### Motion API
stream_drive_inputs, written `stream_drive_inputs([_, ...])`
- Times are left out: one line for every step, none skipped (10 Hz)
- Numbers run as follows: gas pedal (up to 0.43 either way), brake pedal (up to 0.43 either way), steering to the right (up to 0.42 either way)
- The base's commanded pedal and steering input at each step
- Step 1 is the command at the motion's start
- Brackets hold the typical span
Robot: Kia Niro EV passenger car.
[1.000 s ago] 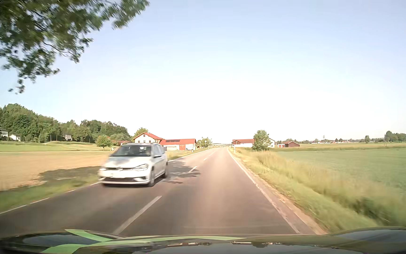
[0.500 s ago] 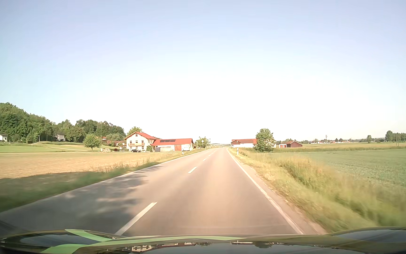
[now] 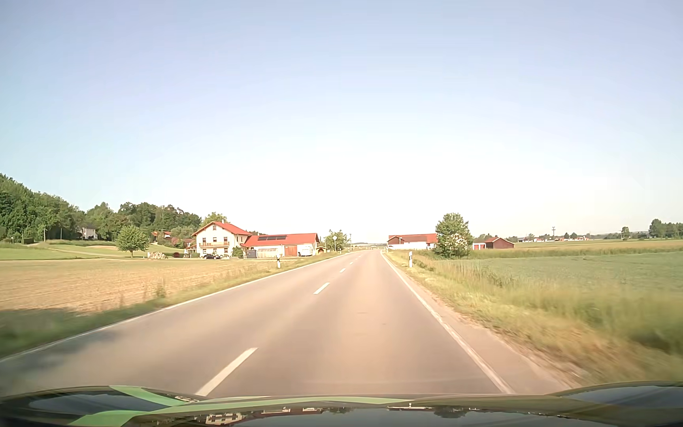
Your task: Follow the waypoints while adhering to traffic rules and regulations
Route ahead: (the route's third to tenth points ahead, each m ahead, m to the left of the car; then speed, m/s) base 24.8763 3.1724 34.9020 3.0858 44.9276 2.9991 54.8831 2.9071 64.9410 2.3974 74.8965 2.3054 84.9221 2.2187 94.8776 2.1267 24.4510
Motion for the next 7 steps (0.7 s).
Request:
stream_drive_inputs([0.098,0.0,0.0])
stream_drive_inputs([0.067,0.0,0.0])
stream_drive_inputs([0.028,0.0,0.0])
stream_drive_inputs([0.0,0.0,0.0])
stream_drive_inputs([0.0,0.0,0.0])
stream_drive_inputs([0.0,0.0,0.0])
stream_drive_inputs([0.0,0.0,-0.002])
